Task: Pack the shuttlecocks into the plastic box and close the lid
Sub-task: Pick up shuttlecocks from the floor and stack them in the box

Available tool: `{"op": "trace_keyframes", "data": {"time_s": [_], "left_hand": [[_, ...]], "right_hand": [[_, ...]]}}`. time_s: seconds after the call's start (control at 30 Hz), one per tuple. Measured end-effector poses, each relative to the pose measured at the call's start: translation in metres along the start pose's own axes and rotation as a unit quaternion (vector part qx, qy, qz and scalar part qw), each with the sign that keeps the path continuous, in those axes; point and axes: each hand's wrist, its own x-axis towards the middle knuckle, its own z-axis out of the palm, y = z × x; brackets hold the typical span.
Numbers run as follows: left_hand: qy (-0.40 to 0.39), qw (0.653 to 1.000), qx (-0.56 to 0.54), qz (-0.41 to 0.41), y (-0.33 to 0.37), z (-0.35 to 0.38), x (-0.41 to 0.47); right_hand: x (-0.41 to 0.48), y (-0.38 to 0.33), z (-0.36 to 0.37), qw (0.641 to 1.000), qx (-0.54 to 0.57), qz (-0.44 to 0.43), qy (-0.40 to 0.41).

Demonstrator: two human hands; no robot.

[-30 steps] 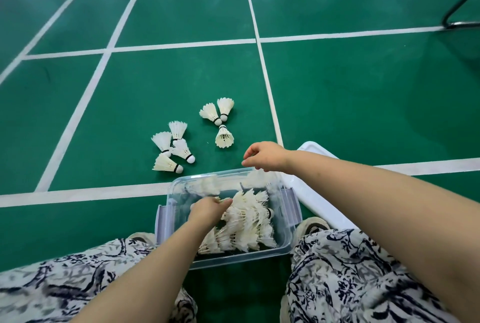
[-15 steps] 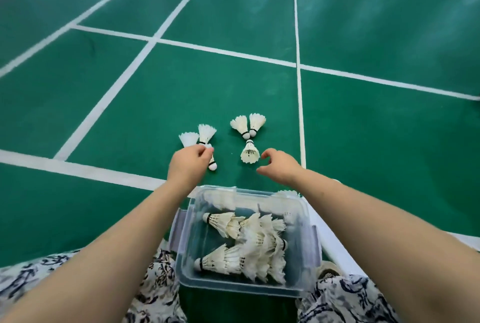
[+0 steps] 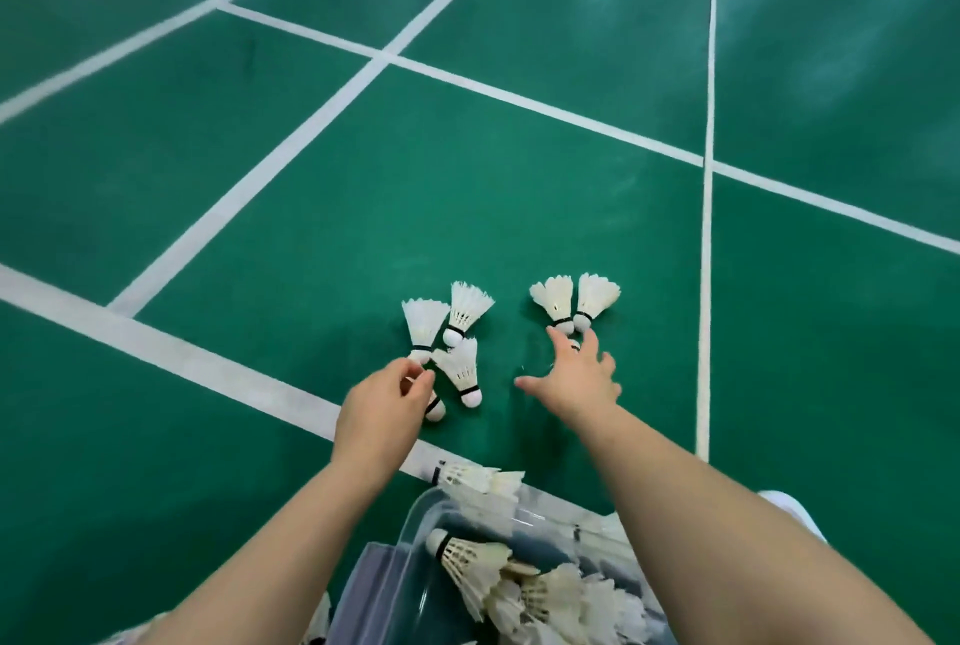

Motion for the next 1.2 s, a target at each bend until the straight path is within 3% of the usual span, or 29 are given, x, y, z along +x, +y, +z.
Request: {"op": "trace_keyframes", "data": {"time_s": [0.13,0.3,0.4,0.57,0.73,0.83,1.0,1.2], "left_hand": [[-0.004,0.999,-0.025,-0.02,-0.011,0.007,0.001],[-0.003,0.998,-0.049,-0.045,-0.021,0.002,-0.002],[0.001,0.997,-0.054,-0.057,-0.024,-0.001,0.003],[-0.008,0.997,-0.059,-0.057,-0.023,-0.001,0.002],[-0.011,0.997,-0.059,-0.054,-0.025,-0.004,0.001],[-0.017,0.997,-0.058,-0.053,-0.022,-0.004,0.001],[-0.041,0.999,-0.007,-0.012,-0.007,-0.001,-0.003],[-0.081,0.987,0.101,0.097,0.024,-0.002,-0.028]], "right_hand": [[0.027,0.002,0.008,0.998,-0.029,0.007,-0.061],[0.03,-0.001,0.008,0.996,-0.072,-0.043,0.043],[0.025,-0.025,0.003,0.977,-0.153,-0.127,0.08],[0.016,-0.069,0.01,0.945,-0.229,-0.222,0.077],[0.009,-0.086,0.021,0.924,-0.278,-0.262,0.015],[0.005,-0.083,0.017,0.919,-0.285,-0.272,0.021],[-0.017,-0.066,-0.018,0.929,-0.247,-0.275,0.01],[-0.077,-0.044,-0.074,0.924,-0.237,-0.299,0.009]]}}
